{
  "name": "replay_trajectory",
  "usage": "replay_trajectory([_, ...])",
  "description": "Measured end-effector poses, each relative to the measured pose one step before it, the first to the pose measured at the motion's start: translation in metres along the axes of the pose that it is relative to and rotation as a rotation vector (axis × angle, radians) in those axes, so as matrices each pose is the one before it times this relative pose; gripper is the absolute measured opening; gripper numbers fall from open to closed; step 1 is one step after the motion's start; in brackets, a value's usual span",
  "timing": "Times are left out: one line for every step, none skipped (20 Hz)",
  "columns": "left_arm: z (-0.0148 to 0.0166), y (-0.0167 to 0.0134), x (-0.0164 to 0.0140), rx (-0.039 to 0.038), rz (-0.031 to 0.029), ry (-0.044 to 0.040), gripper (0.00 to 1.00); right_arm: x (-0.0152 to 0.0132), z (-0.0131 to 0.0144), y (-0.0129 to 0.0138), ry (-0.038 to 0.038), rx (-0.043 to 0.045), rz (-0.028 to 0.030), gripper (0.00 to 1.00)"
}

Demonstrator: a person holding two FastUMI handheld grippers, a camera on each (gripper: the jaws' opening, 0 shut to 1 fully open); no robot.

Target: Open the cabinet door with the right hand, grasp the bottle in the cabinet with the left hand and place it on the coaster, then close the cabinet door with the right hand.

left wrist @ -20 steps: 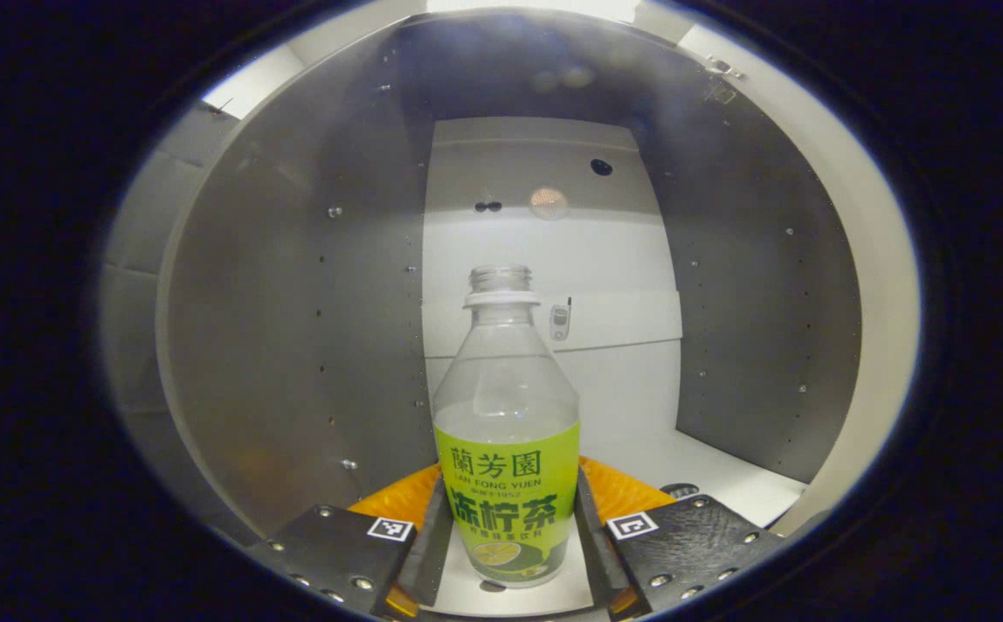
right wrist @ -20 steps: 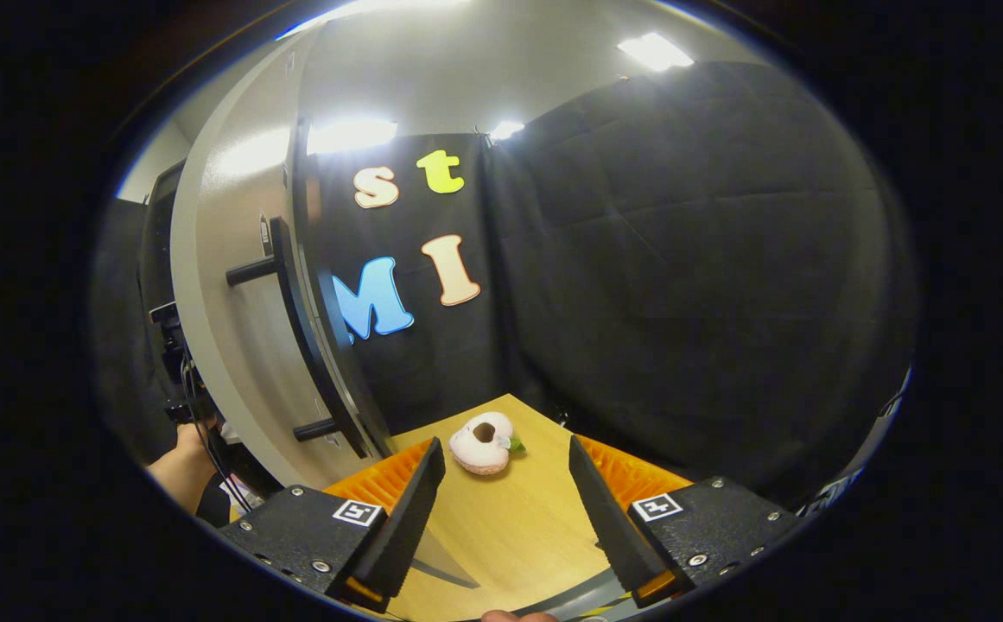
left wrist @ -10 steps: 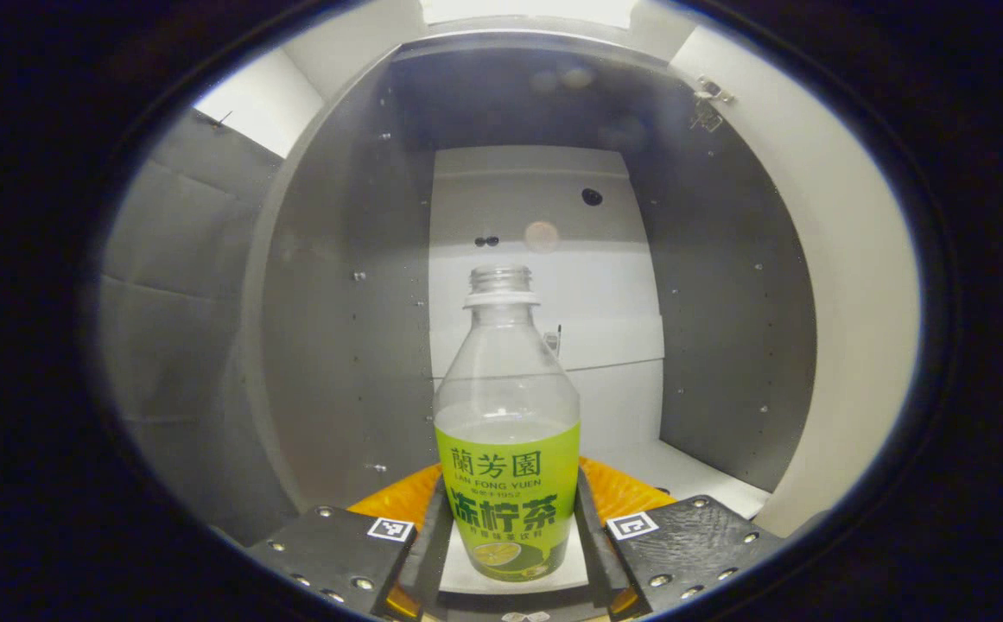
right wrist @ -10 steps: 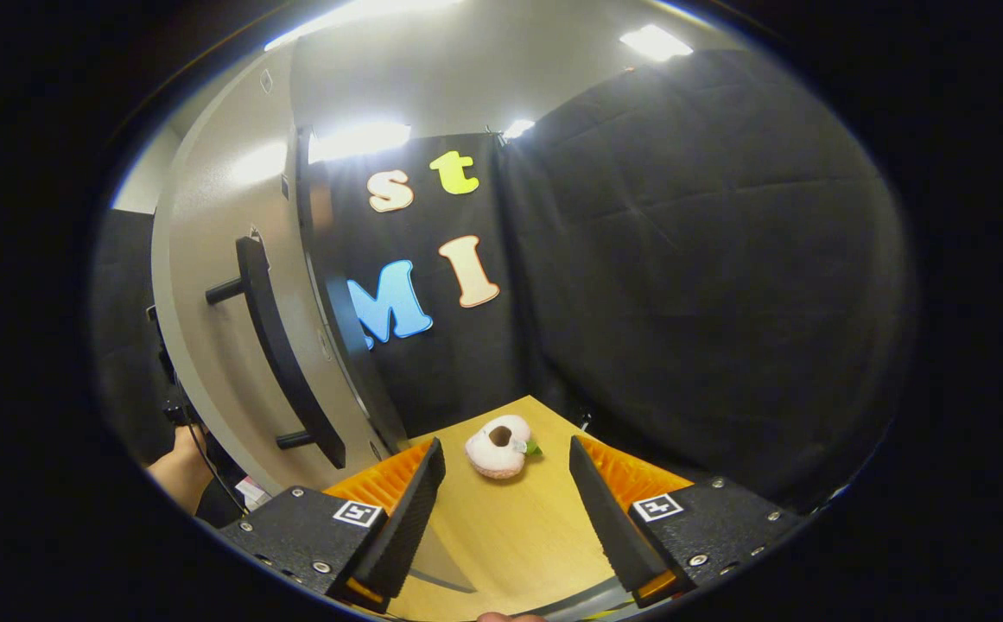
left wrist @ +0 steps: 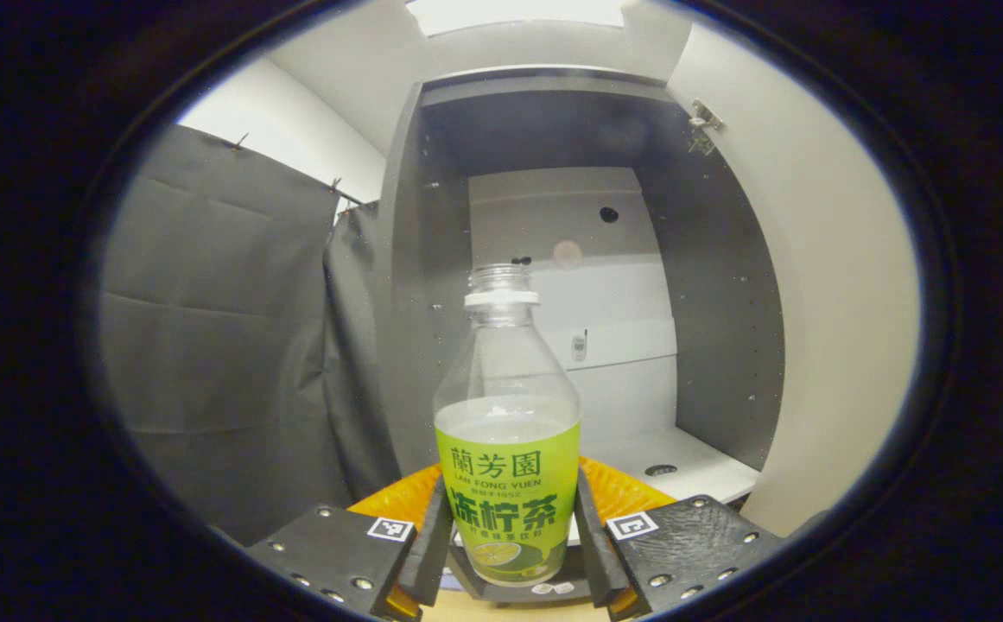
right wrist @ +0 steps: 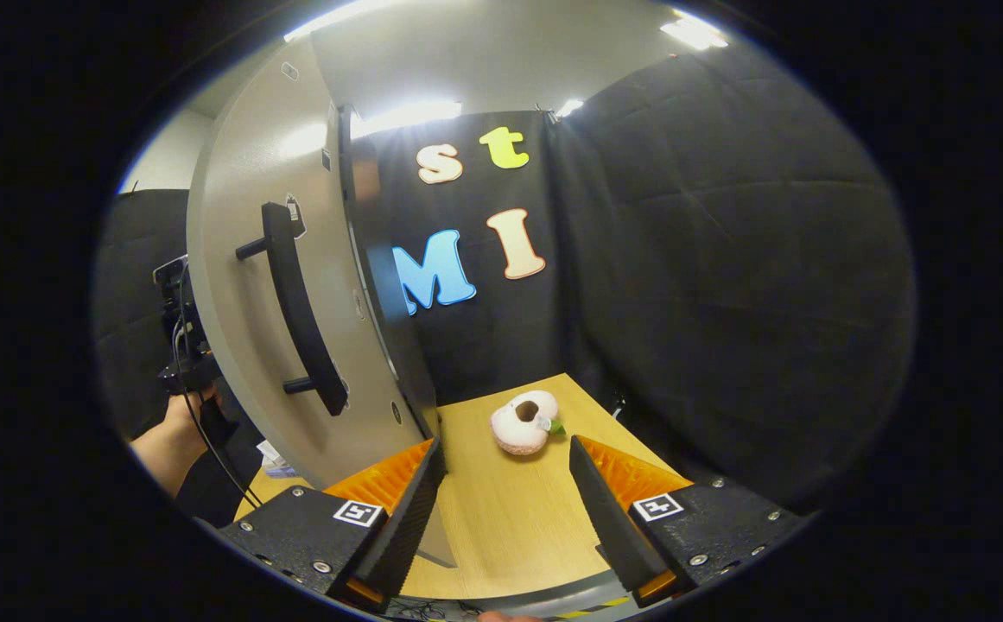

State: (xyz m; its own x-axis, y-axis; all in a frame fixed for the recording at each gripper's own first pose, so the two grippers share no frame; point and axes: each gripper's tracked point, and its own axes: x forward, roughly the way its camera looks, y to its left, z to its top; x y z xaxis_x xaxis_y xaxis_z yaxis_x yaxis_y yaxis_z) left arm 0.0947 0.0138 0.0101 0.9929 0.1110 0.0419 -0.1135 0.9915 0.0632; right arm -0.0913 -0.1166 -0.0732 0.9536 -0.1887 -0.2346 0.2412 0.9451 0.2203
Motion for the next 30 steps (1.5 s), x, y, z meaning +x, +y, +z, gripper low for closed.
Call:
replay_trajectory([0.00038, 0.00479, -0.01169, 0.00629, 0.01478, 0.00040, 0.73, 0.00049, -0.00389, -0.00187, 0.01078, -0.00233, 0.01549, 0.90])
replay_trajectory([0.00065, 0.00221, -0.00956, 0.00224, 0.00806, -0.00016, 0.73, 0.00127, -0.00363, -0.00087, 0.01277, -0.00201, 0.01821, 0.90])
replay_trajectory([0.00109, 0.00294, -0.00924, 0.00227, 0.01098, -0.00146, 0.66, -0.00004, -0.00411, -0.00039, 0.01620, -0.00263, 0.01507, 0.90])
replay_trajectory([0.00116, 0.00232, -0.01004, 0.00202, 0.00953, -0.00390, 0.58, -0.00137, -0.00194, 0.00079, 0.00903, -0.00323, 0.01968, 0.90])
replay_trajectory([-0.00033, 0.00300, -0.01304, 0.00249, 0.01007, -0.00404, 0.58, -0.00270, -0.00092, 0.00294, 0.00423, -0.00753, 0.02336, 0.90])
replay_trajectory([-0.00066, 0.00400, -0.01158, 0.00346, 0.01350, 0.00408, 0.58, -0.00162, -0.00124, 0.00258, 0.00653, -0.01657, 0.02351, 0.90])
replay_trajectory([-0.00390, 0.00427, -0.01351, 0.00136, 0.01153, 0.00533, 0.58, -0.00206, -0.00367, 0.00156, 0.00737, -0.02232, 0.02194, 0.90])
replay_trajectory([-0.00182, 0.00368, -0.01388, -0.00073, 0.00857, 0.00186, 0.58, -0.00110, -0.00301, 0.00141, 0.00820, -0.02473, 0.01913, 0.90])
replay_trajectory([-0.00145, 0.00323, -0.01372, 0.00168, 0.00910, 0.00229, 0.73, -0.00142, -0.00248, 0.00154, 0.00797, -0.02325, 0.01692, 0.90])
replay_trajectory([-0.00170, 0.00443, -0.01247, 0.00620, 0.00869, -0.00062, 0.73, -0.00120, -0.00268, 0.00130, 0.00519, -0.01601, 0.01423, 0.90])
replay_trajectory([-0.00332, 0.00327, -0.01133, 0.00744, 0.00584, 0.00321, 0.73, -0.00027, -0.00289, 0.00291, 0.00519, -0.00756, 0.01527, 0.89])
replay_trajectory([-0.00489, 0.00430, -0.00945, 0.00284, 0.00305, 0.01173, 0.66, 0.00055, -0.00295, 0.00315, 0.00835, -0.00415, 0.01337, 0.90])
replay_trajectory([-0.00571, 0.00363, -0.00726, 0.00070, 0.00204, 0.00959, 0.66, 0.00262, -0.00570, 0.00466, 0.01664, -0.00647, 0.01303, 0.90])
replay_trajectory([-0.00379, 0.00544, -0.00799, -0.00173, 0.00473, 0.00441, 0.66, 0.00170, -0.00354, 0.00349, 0.01666, -0.01004, 0.01017, 0.89])
replay_trajectory([-0.00331, 0.00463, -0.00890, -0.00025, 0.00220, 0.00188, 0.66, 0.00036, 0.00135, 0.00365, 0.00035, -0.00996, 0.00784, 0.90])
replay_trajectory([-0.00479, 0.00430, -0.00632, 0.00184, 0.00397, 0.00133, 0.58, 0.00161, 0.00390, 0.00157, -0.01510, -0.01165, 0.00070, 0.90])
replay_trajectory([-0.00663, 0.00177, -0.00652, -0.00842, -0.00846, -0.00614, 0.66, 0.00259, 0.00377, -0.00004, -0.02191, -0.01350, -0.00655, 0.90])
replay_trajectory([-0.00611, -0.00124, -0.00683, -0.01508, -0.01398, -0.01226, 0.74, 0.00468, 0.00194, -0.00160, -0.02213, -0.02056, -0.01226, 0.90])
replay_trajectory([-0.00714, 0.00119, -0.00815, -0.00227, -0.01176, -0.00955, 0.74, 0.00757, -0.00344, -0.00374, -0.01107, -0.02562, -0.02293, 0.90])
replay_trajectory([-0.01113, 0.00122, -0.00688, 0.01392, -0.00645, -0.00157, 0.74, 0.00832, -0.00453, -0.00475, -0.00305, -0.02068, -0.02454, 0.90])
replay_trajectory([-0.01420, -0.00375, -0.00729, 0.02290, -0.00782, -0.00384, 0.58, 0.00928, -0.00676, -0.00324, 0.00072, -0.00792, -0.02075, 0.90])
replay_trajectory([-0.01344, -0.00574, -0.00753, 0.02327, -0.01562, -0.00838, 0.58, 0.01154, -0.00852, 0.00167, 0.00797, 0.00609, 0.00613, 0.90])
replay_trajectory([-0.01337, -0.00740, -0.00734, 0.01769, -0.01277, -0.01333, 0.58, 0.01185, -0.01639, 0.00440, 0.04596, 0.01217, 0.01687, 0.90])
replay_trajectory([-0.01538, -0.00581, -0.00784, 0.01047, -0.00840, -0.00523, 0.58, 0.00852, -0.01670, -0.00296, 0.05259, 0.00824, -0.00289, 0.89])
replay_trajectory([-0.01613, -0.00424, -0.00894, 0.00074, -0.00596, -0.00825, 0.74, 0.01017, -0.01475, -0.00791, 0.03017, 0.00586, -0.01441, 0.88])
replay_trajectory([-0.01453, -0.00373, -0.00702, 0.00391, 0.00069, -0.00089, 0.74, 0.00783, -0.00997, -0.00657, 0.01607, 0.00095, -0.01819, 0.88])
replay_trajectory([-0.01540, -0.00138, -0.00784, 0.00592, 0.00056, -0.00666, 0.70, 0.00596, -0.00586, -0.00243, 0.01080, -0.00155, -0.01187, 0.88])
replay_trajectory([-0.01515, -0.00258, -0.00477, 0.00499, 0.00039, 0.00320, 0.66, 0.00460, -0.00721, -0.00357, 0.01143, -0.01303, -0.01865, 0.88])
replay_trajectory([-0.01628, -0.00348, -0.00422, -0.00818, -0.00085, 0.00257, 0.66, 0.00069, -0.00677, -0.00382, 0.00629, -0.01699, -0.01991, 0.88])
replay_trajectory([-0.01478, -0.00174, -0.00455, -0.02121, 0.00267, 0.00079, 0.66, 0.00045, -0.00505, -0.00095, 0.00020, -0.01863, -0.00779, 0.88])
